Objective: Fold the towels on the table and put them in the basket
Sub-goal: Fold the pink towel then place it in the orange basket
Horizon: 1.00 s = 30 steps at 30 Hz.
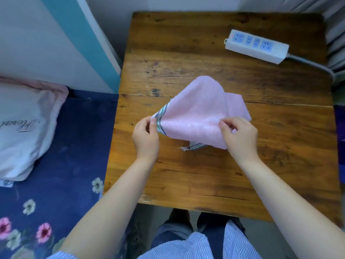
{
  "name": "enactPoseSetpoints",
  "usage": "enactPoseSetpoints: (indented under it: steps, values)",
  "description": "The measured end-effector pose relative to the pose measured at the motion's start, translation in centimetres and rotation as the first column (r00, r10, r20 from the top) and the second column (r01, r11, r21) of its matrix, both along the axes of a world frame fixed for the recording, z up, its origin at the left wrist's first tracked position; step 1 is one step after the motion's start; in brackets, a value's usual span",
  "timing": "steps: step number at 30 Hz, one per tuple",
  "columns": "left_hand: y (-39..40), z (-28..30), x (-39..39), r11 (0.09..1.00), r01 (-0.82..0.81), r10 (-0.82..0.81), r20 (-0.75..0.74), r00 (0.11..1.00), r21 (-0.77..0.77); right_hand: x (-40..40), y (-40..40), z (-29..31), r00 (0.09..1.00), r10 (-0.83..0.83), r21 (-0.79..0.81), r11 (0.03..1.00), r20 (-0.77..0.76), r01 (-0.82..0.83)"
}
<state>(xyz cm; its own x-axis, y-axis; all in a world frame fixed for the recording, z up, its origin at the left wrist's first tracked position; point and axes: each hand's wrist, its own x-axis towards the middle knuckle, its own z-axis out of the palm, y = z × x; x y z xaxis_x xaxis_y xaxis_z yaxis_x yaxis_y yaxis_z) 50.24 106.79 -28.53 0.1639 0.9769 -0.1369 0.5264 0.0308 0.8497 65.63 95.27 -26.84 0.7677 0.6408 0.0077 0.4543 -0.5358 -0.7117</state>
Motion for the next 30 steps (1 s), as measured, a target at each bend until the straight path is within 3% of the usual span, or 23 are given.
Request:
enactPoseSetpoints:
  steps: [2,4,7,9,12,15,18,22,24,26,28,30]
  values:
    - [1.0,0.9,-2.2,0.997,-0.083,0.083,0.028,0.996,0.001,-1.9,1.3,0.7,0.992,0.119,0.072,0.990,0.035,-0.122]
    - [2.0,0.9,-5.0,0.987,-0.160,0.160,0.006,0.987,-0.031,-4.1,2.5,0.9,0.958,0.287,0.047,0.957,0.016,-0.287]
    - [2.9,-1.1,-9.0,0.973,-0.183,0.150,-0.213,0.965,-0.142,-5.9,3.5,-0.2,0.855,0.507,-0.068,0.854,-0.108,-0.516]
    - [2.9,-2.5,-10.9,0.965,-0.156,0.074,-0.353,0.933,-0.209,-6.2,3.7,-1.1,0.826,0.563,-0.102,0.822,0.002,-0.560]
    - [2.9,-3.3,-12.0,0.964,-0.127,0.034,-0.366,0.930,-0.233,-5.1,4.5,-2.9,0.816,0.522,-0.291,0.844,0.249,-0.451]
    - [3.1,-3.1,-11.3,0.974,-0.084,0.003,-0.357,0.934,-0.213,-3.9,5.7,-3.0,0.802,0.540,-0.559,0.759,0.254,-0.333]
    - [3.5,-3.0,-10.3,0.988,-0.007,-0.057,-0.398,0.916,-0.157,-3.1,5.5,-3.3,0.697,0.602,-0.567,0.753,0.388,-0.334]
    - [3.7,-2.3,-7.8,0.982,0.170,-0.191,-0.437,0.879,-0.087,-2.1,2.2,-1.2,0.625,0.620,-0.584,0.753,0.474,-0.304]
    - [3.7,-1.9,-6.3,0.973,0.220,-0.225,-0.451,0.863,-0.066,-1.5,0.5,0.7,0.610,0.655,-0.661,0.700,0.445,-0.271]
    - [3.4,-1.4,-4.5,0.960,0.273,-0.269,-0.462,0.845,-0.059,-1.1,-1.4,3.1,0.690,0.708,-0.877,0.419,0.153,-0.236]
    - [2.7,-1.2,-3.1,0.933,0.348,-0.345,-0.494,0.798,-0.090,-0.6,-3.4,3.6,0.789,0.585,-0.949,0.098,-0.190,-0.301]
    - [1.9,-1.3,-2.2,0.896,0.411,-0.434,-0.532,0.727,-0.170,-0.4,-4.9,3.3,0.834,0.431,-0.923,0.004,-0.345,-0.384]
